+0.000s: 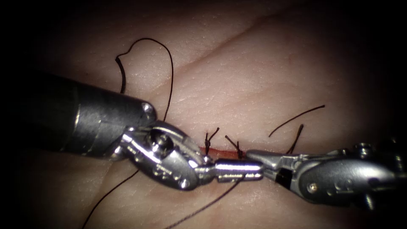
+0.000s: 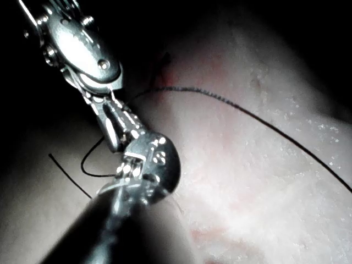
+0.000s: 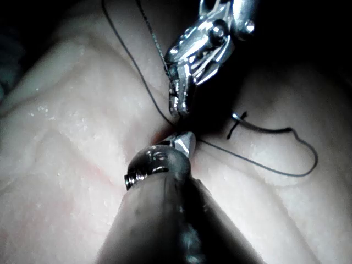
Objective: Wound Closure
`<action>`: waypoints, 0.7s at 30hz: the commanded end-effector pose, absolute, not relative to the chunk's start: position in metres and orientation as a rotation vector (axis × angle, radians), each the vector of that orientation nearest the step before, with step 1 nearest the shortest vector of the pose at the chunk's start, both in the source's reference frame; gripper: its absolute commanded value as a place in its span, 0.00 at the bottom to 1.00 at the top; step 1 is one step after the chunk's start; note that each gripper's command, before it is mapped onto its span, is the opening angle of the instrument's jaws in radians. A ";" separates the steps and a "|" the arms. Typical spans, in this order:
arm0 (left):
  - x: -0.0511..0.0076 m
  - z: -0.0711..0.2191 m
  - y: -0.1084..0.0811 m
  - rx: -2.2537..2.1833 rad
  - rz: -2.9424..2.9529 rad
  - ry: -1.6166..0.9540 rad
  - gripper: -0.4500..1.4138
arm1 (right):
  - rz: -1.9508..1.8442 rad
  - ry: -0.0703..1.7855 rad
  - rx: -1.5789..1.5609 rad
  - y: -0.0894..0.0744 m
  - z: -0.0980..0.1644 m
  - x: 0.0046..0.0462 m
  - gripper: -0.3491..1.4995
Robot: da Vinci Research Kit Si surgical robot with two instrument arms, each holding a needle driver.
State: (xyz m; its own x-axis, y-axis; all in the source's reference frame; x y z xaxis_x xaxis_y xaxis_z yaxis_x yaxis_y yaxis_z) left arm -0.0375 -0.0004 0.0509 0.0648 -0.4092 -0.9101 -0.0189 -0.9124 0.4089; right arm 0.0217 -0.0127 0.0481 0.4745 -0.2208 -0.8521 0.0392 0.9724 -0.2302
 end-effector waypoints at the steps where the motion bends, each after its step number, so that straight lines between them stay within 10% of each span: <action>1: -0.0381 0.051 -0.001 2.061 -1.920 -0.418 0.01 | -0.162 1.065 -0.186 -0.013 0.049 0.0218 0.00; 5: -0.0385 0.052 -0.002 2.076 -1.940 -0.396 0.18 | -0.166 1.064 -0.189 -0.013 0.049 0.0218 0.00; 10: -0.0386 0.052 -0.002 2.114 -2.000 -0.308 0.91 | -0.168 1.061 -0.185 -0.012 0.050 0.0220 0.00; 18: -0.0382 0.052 -0.003 2.106 -2.020 -0.319 0.93 | -0.146 1.064 -0.154 -0.011 0.052 0.0204 0.00; 21: -0.0377 0.051 -0.003 2.089 -2.000 -0.346 0.72 | -0.134 1.067 -0.141 -0.010 0.054 0.0196 0.00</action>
State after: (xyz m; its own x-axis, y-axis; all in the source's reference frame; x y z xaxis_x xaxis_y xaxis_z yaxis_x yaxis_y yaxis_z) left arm -0.0371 -0.0030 0.0510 0.0451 -0.3276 -0.9437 -0.0107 -0.9448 0.3275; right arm 0.0191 -0.0095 0.0530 0.4748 -0.1764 -0.8622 0.0412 0.9831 -0.1784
